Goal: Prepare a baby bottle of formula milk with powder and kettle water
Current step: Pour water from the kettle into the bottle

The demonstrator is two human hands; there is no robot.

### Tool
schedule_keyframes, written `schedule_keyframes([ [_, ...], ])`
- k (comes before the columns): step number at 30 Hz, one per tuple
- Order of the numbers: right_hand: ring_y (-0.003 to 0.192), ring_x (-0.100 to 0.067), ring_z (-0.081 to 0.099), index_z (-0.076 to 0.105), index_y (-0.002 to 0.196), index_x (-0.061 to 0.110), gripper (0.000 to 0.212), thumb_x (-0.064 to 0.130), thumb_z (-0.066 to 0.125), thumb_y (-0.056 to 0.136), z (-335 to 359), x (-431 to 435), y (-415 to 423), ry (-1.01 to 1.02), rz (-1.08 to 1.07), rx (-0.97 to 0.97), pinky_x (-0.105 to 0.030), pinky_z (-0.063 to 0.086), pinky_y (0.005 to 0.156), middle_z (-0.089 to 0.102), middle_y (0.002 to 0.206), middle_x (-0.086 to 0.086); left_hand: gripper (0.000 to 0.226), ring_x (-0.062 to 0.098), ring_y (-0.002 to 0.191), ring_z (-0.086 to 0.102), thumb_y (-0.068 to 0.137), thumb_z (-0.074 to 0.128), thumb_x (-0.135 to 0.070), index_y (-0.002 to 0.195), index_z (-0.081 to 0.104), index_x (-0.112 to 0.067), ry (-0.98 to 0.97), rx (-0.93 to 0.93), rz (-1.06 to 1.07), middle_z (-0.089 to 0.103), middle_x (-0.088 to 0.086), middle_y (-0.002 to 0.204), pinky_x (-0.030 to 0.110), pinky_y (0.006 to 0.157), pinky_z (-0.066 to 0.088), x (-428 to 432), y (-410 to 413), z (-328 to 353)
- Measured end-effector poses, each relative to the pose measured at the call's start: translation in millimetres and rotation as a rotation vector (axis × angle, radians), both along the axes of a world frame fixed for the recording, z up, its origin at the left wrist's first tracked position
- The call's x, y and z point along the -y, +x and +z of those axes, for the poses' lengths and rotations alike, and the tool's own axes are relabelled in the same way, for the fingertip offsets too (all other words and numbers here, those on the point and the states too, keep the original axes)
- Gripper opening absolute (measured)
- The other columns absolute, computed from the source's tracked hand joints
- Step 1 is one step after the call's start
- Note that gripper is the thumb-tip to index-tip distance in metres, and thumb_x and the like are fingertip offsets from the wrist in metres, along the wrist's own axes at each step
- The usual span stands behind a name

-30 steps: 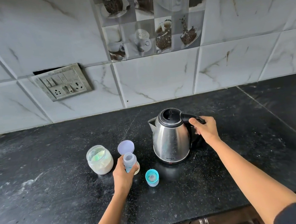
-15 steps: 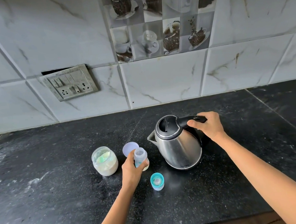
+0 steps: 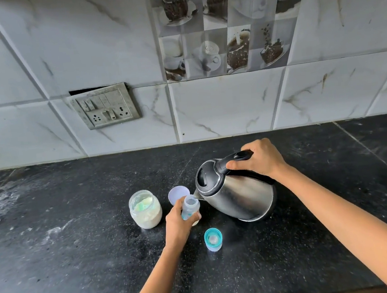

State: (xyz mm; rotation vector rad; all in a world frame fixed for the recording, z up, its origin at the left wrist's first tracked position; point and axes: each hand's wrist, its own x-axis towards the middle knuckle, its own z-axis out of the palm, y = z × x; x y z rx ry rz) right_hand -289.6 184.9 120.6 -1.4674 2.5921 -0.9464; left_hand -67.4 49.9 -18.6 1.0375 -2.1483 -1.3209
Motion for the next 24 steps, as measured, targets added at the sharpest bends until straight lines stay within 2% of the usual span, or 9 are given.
schedule_keyframes([
  [5, 0.049, -0.019, 0.051, 0.056, 0.055, 0.006, 0.081, 0.087, 0.051, 0.047, 4, 7, 7, 0.036, -0.002, -0.028, -0.032, 0.033, 0.049, 0.052, 0.046, -0.002, 0.052, -0.004, 0.086, 0.055, 0.072, 0.079, -0.014, 0.107, 0.051, -0.039, 0.016, -0.015, 0.007, 0.059, -0.022, 0.093, 0.006, 0.071, 0.040, 1, 1, 1],
  [8, 0.048, -0.017, 0.051, 0.056, 0.055, 0.007, 0.081, 0.088, 0.051, 0.046, 7, 9, 9, 0.052, -0.002, -0.040, -0.032, 0.034, 0.049, 0.050, 0.044, 0.001, 0.053, -0.002, 0.089, 0.056, 0.071, 0.080, -0.013, 0.111, 0.054, -0.036, 0.037, -0.030, 0.012, 0.059, -0.022, 0.096, 0.006, 0.072, 0.039, 2, 1, 0],
  [14, 0.049, -0.016, 0.052, 0.057, 0.054, 0.009, 0.081, 0.089, 0.050, 0.044, 13, 11, 14, 0.083, 0.000, -0.059, -0.030, 0.032, 0.048, 0.050, 0.044, 0.003, 0.055, 0.009, 0.097, 0.059, 0.068, 0.081, -0.016, 0.115, 0.057, -0.032, 0.045, -0.030, 0.022, 0.064, -0.012, 0.105, 0.024, 0.083, 0.044, 4, 2, -9],
  [19, 0.046, -0.014, 0.048, 0.057, 0.054, 0.007, 0.082, 0.089, 0.052, 0.045, 20, 12, 14, 0.076, 0.014, -0.067, -0.029, 0.029, 0.046, 0.049, 0.044, 0.004, 0.059, 0.012, 0.097, 0.058, 0.068, 0.082, -0.015, 0.119, 0.057, -0.029, 0.044, -0.022, 0.033, 0.063, -0.009, 0.107, 0.025, 0.084, 0.044, 4, 0, -9],
  [22, 0.045, -0.013, 0.044, 0.053, 0.051, 0.008, 0.079, 0.086, 0.062, 0.048, 28, 12, 17, 0.083, 0.033, -0.091, -0.027, 0.026, 0.045, 0.043, 0.042, 0.007, 0.060, 0.012, 0.098, 0.058, 0.067, 0.082, -0.016, 0.120, 0.056, -0.029, 0.040, -0.017, 0.033, 0.063, -0.008, 0.108, 0.026, 0.085, 0.044, 5, 1, -10],
  [24, 0.045, -0.014, 0.043, 0.052, 0.051, 0.008, 0.071, 0.077, 0.070, 0.054, 32, 12, 19, 0.102, 0.026, -0.112, -0.028, 0.026, 0.045, 0.041, 0.042, 0.006, 0.060, 0.012, 0.098, 0.058, 0.066, 0.082, -0.017, 0.119, 0.057, -0.030, 0.037, -0.016, 0.038, 0.064, -0.009, 0.108, 0.027, 0.085, 0.045, 5, 1, -11],
])
